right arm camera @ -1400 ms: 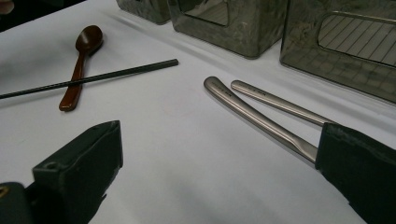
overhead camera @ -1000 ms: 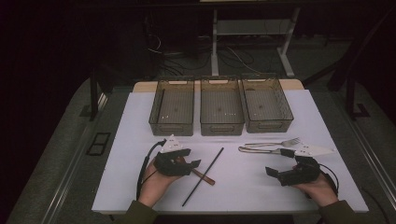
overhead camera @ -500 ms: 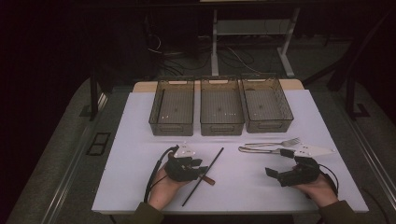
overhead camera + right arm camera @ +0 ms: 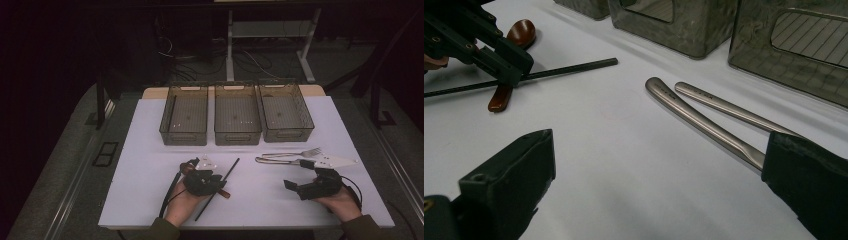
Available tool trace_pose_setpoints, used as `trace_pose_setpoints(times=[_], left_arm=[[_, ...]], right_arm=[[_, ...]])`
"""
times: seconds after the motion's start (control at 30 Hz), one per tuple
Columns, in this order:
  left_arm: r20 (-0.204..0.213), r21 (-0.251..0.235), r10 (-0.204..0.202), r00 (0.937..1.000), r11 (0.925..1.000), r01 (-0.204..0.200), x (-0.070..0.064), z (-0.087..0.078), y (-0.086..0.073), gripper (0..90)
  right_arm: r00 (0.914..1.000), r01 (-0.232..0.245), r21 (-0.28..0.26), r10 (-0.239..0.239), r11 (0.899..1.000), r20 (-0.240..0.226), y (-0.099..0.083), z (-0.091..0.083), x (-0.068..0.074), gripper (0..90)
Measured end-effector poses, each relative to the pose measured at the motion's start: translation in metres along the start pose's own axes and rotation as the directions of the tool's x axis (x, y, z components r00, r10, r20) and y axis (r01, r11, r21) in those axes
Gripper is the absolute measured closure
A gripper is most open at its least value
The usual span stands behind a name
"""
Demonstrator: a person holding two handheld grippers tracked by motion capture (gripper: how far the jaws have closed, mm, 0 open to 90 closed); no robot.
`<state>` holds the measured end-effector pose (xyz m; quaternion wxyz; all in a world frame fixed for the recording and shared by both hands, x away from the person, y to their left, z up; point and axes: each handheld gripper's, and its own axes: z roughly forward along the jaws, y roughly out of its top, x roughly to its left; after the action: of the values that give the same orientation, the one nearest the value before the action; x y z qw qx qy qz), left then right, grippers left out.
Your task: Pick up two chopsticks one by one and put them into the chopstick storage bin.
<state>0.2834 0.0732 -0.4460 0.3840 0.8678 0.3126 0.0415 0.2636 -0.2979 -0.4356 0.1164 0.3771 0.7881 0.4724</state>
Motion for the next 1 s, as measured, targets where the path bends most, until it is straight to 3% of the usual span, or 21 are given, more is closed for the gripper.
trace_pose_setpoints(times=[0.47, 1.0], left_arm=[[-0.024, 0.015, 0.016, 0.9996, 0.9998, -0.015, 0.0005, 0.0025, 0.0008, 78.5], [-0.016, 0.024, -0.006, 0.9999, 0.9997, 0.007, 0.0031, 0.0014, 0.0022, 84.2]], right_arm=[[1.0000, 0.003, 0.001, -0.003, 1.000, 0.000, 0.0001, 0.0002, 0.0001, 0.4], [1.0000, 0.001, 0.001, -0.001, 1.000, 0.000, 0.0001, -0.0003, 0.0003, 0.4]])
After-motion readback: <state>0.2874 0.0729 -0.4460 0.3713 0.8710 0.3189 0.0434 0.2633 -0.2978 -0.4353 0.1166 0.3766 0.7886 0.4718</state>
